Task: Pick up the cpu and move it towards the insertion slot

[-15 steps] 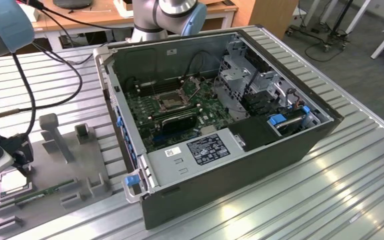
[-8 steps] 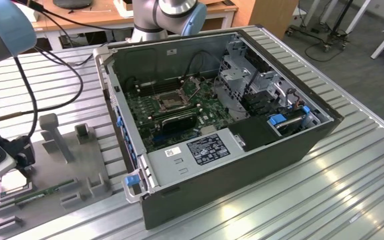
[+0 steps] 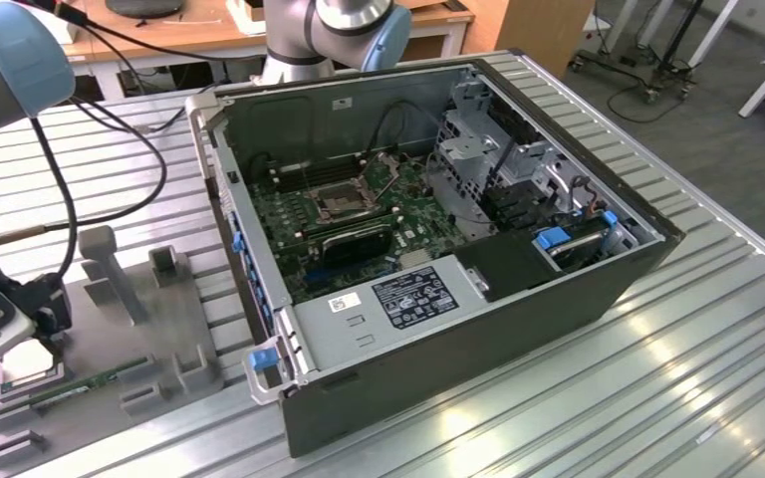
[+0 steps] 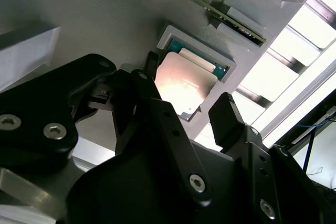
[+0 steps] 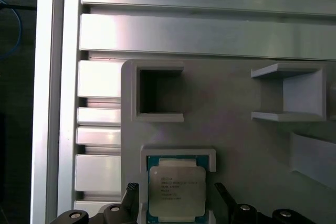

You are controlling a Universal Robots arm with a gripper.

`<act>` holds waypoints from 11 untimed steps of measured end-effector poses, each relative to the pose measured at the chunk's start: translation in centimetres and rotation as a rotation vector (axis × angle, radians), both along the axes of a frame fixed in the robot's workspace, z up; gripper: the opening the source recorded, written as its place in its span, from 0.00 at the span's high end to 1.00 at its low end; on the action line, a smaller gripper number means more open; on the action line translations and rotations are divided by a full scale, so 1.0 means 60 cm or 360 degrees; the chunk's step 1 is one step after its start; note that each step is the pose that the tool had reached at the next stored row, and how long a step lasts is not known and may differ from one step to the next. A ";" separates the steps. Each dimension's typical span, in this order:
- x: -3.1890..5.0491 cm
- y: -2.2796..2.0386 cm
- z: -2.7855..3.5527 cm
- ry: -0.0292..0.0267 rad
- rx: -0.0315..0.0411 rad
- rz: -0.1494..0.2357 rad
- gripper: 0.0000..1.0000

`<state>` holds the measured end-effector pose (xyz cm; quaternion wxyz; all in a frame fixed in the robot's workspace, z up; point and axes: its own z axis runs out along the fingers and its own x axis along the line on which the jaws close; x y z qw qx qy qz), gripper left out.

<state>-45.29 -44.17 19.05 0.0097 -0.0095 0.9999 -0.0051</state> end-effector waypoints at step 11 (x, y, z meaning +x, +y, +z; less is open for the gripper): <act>0.000 0.0000 -0.009 -0.00001 0.0000 0.0000 0.34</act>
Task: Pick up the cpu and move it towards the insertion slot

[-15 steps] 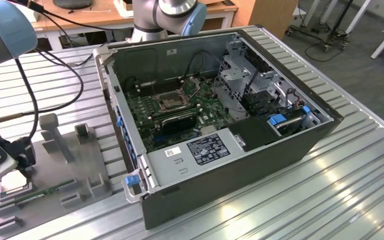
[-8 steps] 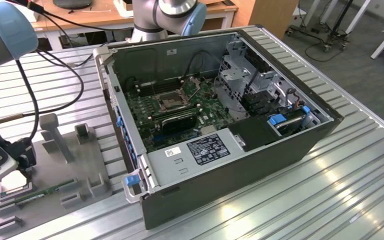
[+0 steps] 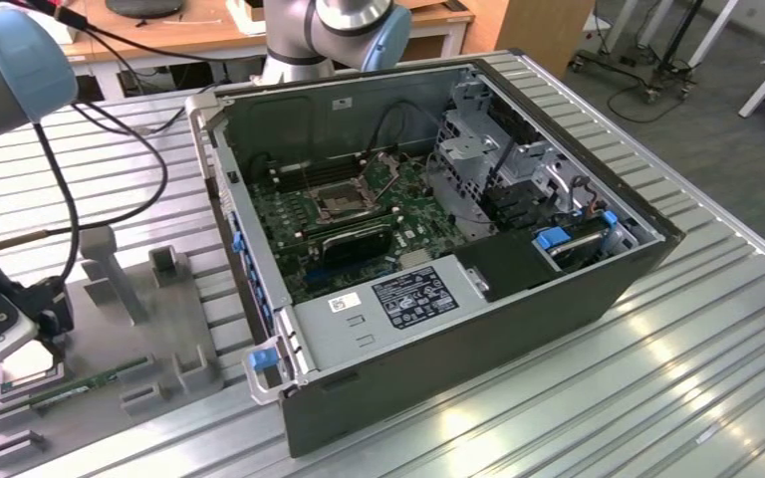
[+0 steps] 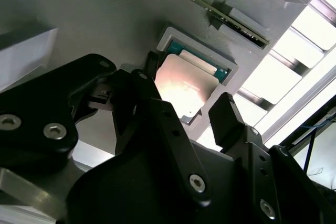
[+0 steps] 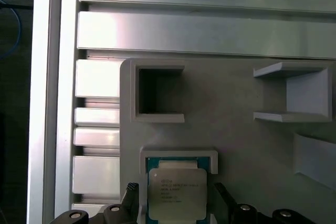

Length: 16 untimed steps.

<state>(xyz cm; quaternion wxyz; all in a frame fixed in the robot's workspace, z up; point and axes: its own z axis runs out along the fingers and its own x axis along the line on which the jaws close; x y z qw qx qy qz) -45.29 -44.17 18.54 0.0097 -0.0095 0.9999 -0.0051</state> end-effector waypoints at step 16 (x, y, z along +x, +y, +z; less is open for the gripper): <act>0.000 0.0032 -0.006 -0.00002 0.0000 0.0000 0.34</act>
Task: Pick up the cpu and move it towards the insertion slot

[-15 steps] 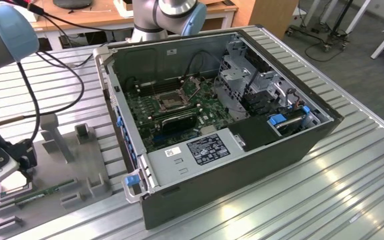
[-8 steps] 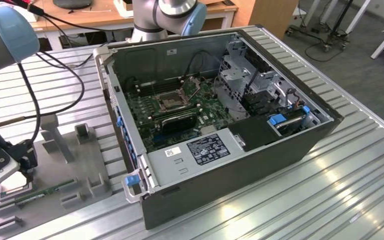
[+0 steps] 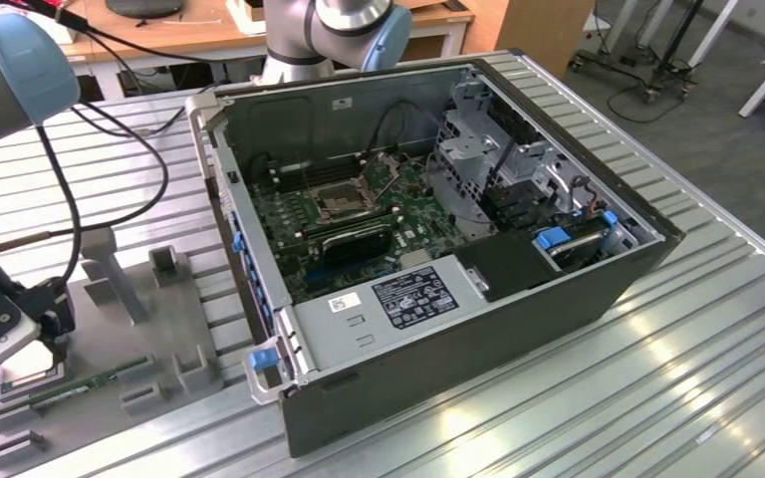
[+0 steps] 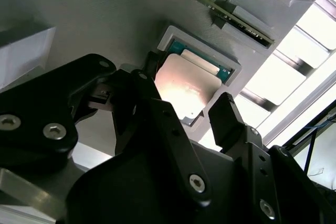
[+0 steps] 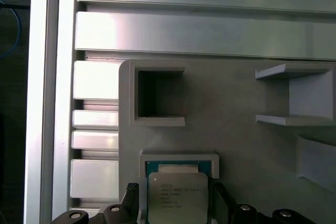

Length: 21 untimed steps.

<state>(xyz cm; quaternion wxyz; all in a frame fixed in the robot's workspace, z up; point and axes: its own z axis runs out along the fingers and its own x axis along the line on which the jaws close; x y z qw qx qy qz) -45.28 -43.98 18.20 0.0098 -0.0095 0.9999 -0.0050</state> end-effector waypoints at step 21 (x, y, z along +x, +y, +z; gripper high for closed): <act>0.003 0.0011 -0.001 0.00003 0.0000 0.0000 0.34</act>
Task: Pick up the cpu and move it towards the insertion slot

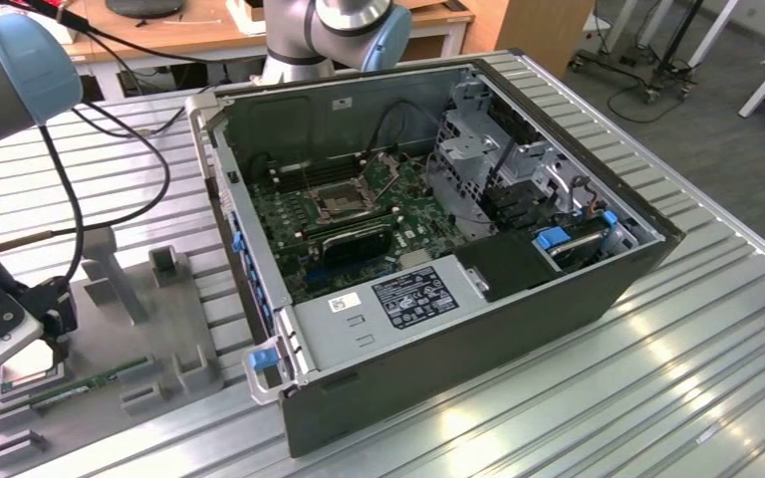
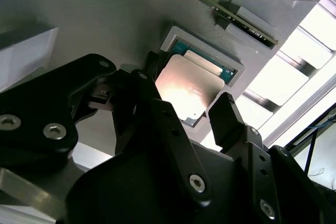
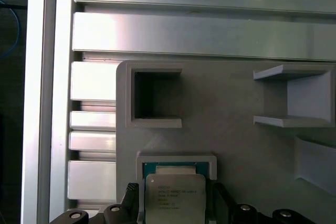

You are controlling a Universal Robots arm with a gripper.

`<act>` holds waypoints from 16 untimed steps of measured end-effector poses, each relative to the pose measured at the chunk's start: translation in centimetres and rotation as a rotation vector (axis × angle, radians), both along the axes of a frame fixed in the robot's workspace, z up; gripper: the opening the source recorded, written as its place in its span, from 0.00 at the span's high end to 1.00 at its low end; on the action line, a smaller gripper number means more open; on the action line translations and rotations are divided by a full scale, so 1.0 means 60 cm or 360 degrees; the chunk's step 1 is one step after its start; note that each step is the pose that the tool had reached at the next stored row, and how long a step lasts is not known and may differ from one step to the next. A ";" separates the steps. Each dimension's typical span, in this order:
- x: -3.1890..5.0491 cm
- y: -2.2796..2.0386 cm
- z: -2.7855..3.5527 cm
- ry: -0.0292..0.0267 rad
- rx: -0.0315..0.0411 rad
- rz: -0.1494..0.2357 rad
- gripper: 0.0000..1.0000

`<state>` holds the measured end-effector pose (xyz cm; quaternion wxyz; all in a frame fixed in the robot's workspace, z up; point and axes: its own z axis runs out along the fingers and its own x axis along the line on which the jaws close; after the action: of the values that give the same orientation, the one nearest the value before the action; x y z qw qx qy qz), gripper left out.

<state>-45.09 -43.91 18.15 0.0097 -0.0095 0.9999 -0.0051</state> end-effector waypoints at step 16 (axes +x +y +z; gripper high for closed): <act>0.000 0.0000 0.002 -0.00002 0.0000 0.0000 0.42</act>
<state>-45.08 -43.91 18.27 0.0097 -0.0095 0.9999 -0.0051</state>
